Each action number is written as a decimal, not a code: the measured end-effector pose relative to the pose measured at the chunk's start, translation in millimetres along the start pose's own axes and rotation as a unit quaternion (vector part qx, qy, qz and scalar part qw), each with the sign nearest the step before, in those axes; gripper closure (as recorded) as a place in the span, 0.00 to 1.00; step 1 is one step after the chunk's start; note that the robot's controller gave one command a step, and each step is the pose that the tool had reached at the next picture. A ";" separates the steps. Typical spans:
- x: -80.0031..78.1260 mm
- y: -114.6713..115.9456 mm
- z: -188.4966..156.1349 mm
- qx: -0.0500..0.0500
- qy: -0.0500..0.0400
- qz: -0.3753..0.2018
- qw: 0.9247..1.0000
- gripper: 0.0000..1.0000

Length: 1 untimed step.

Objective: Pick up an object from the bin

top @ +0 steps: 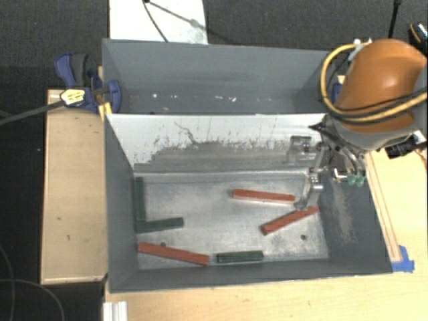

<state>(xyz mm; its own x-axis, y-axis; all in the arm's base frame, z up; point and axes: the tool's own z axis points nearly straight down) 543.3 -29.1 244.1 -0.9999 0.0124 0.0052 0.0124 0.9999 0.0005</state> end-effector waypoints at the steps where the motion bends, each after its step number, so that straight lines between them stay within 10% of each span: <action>1: -9.8 -37.5 137.4 0.000 0.000 0.064 0.998 0.00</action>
Offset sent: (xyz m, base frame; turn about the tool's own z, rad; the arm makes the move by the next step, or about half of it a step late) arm 0.0098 -0.0369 -0.1333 0.1290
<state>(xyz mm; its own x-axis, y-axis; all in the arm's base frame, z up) 551.9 -66.6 106.6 -0.9900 0.1410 0.0052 0.1410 0.9900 0.0001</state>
